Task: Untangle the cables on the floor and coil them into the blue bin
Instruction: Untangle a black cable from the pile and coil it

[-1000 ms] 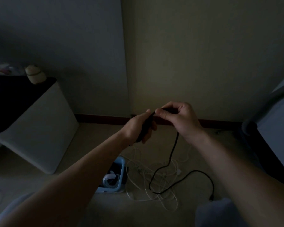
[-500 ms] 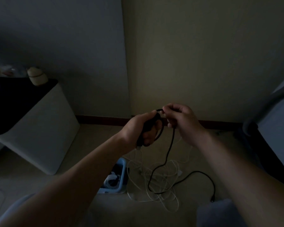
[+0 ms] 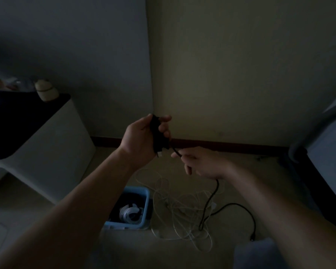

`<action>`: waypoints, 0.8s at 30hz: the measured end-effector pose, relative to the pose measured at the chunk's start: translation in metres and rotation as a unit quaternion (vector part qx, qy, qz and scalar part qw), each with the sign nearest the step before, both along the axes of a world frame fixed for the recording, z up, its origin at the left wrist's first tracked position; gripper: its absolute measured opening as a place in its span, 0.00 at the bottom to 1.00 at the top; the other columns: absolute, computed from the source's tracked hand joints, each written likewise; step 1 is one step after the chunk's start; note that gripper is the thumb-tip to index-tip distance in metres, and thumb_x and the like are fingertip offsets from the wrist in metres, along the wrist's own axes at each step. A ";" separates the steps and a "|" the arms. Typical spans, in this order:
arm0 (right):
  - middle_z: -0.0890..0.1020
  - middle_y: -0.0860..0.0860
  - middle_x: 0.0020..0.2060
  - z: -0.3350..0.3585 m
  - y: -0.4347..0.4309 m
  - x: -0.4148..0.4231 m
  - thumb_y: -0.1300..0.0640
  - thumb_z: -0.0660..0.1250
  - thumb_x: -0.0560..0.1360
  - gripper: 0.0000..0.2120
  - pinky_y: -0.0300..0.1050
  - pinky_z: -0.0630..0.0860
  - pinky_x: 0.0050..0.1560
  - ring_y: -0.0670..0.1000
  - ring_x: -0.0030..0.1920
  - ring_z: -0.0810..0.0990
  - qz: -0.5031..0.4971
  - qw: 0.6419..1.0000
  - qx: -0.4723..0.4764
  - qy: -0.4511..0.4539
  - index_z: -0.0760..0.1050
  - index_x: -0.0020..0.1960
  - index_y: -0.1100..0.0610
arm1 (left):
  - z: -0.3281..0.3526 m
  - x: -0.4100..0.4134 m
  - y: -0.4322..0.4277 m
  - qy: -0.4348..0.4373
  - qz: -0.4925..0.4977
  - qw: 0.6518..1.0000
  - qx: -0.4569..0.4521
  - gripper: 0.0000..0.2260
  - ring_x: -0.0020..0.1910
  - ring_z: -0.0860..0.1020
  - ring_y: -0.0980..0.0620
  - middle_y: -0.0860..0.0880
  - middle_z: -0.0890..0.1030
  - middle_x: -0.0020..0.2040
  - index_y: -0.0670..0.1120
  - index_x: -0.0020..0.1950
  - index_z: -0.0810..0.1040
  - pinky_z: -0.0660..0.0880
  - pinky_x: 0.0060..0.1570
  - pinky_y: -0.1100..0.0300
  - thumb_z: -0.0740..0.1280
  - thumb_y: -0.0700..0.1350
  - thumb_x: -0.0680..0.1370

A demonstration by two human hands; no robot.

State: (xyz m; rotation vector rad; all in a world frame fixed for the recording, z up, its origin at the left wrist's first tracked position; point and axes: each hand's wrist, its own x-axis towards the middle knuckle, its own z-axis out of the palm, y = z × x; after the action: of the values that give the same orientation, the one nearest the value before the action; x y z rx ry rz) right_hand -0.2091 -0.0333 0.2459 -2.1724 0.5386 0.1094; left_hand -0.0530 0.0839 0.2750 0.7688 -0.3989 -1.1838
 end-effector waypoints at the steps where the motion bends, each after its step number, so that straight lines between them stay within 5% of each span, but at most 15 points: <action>1: 0.78 0.46 0.36 0.003 0.003 0.000 0.53 0.53 0.85 0.17 0.33 0.67 0.34 0.36 0.30 0.74 0.018 1.000 -0.022 0.011 0.71 0.71 0.49 | -0.001 0.000 0.000 0.002 0.009 1.000 0.004 0.19 0.35 0.72 0.51 0.48 0.72 0.33 0.37 0.56 0.74 0.68 0.46 0.57 0.50 0.49 0.84; 5: 0.77 0.45 0.36 0.010 0.016 -0.001 0.52 0.59 0.83 0.14 0.34 0.71 0.35 0.39 0.31 0.74 0.061 0.997 -0.027 0.045 0.74 0.68 0.49 | -0.005 -0.002 -0.004 -0.048 0.092 0.992 0.069 0.19 0.34 0.71 0.50 0.47 0.72 0.33 0.37 0.53 0.74 0.69 0.41 0.57 0.50 0.48 0.86; 8: 0.78 0.44 0.32 0.012 0.020 0.002 0.47 0.63 0.82 0.08 0.36 0.72 0.34 0.39 0.30 0.75 0.066 0.997 -0.010 0.032 0.79 0.50 0.47 | -0.014 -0.004 -0.008 -0.134 0.139 0.974 0.118 0.17 0.31 0.73 0.50 0.47 0.75 0.31 0.37 0.51 0.75 0.71 0.39 0.57 0.51 0.46 0.86; 10: 0.79 0.43 0.30 0.014 0.020 0.004 0.49 0.67 0.80 0.10 0.36 0.71 0.34 0.38 0.30 0.76 0.059 0.998 0.003 0.000 0.82 0.48 0.55 | -0.017 -0.007 -0.008 -0.221 0.145 0.953 0.145 0.16 0.30 0.75 0.50 0.47 0.76 0.30 0.39 0.50 0.75 0.72 0.39 0.56 0.52 0.45 0.86; 17: 0.77 0.44 0.27 0.024 0.006 -0.005 0.59 0.70 0.77 0.06 0.41 0.71 0.30 0.43 0.27 0.74 -0.010 0.982 0.107 -0.156 0.82 0.42 0.58 | -0.019 -0.023 0.001 -0.346 0.040 0.914 0.207 0.18 0.26 0.75 0.54 0.42 0.75 0.35 0.38 0.45 0.75 0.71 0.28 0.63 0.53 0.45 0.86; 20: 0.80 0.43 0.29 0.023 0.001 -0.005 0.56 0.73 0.75 0.06 0.36 0.71 0.34 0.40 0.31 0.77 -0.056 0.973 0.064 -0.214 0.82 0.40 0.56 | -0.013 -0.032 0.003 -0.347 -0.026 0.918 0.190 0.19 0.22 0.73 0.55 0.42 0.75 0.30 0.36 0.41 0.74 0.69 0.23 0.66 0.52 0.43 0.86; 24: 0.84 0.49 0.31 0.019 -0.007 -0.003 0.53 0.78 0.68 0.09 0.42 0.78 0.39 0.47 0.35 0.82 -0.118 0.954 0.041 -0.272 0.80 0.36 0.55 | -0.012 -0.039 0.001 -0.339 -0.079 0.921 0.176 0.20 0.22 0.70 0.51 0.41 0.72 0.27 0.35 0.45 0.75 0.66 0.23 0.64 0.50 0.43 0.85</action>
State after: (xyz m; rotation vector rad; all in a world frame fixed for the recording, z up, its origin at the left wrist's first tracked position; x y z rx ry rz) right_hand -0.2124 -0.0407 0.2650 -1.9249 0.4542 -0.5721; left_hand -0.0919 0.0851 0.2632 1.4929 -0.8454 -1.1271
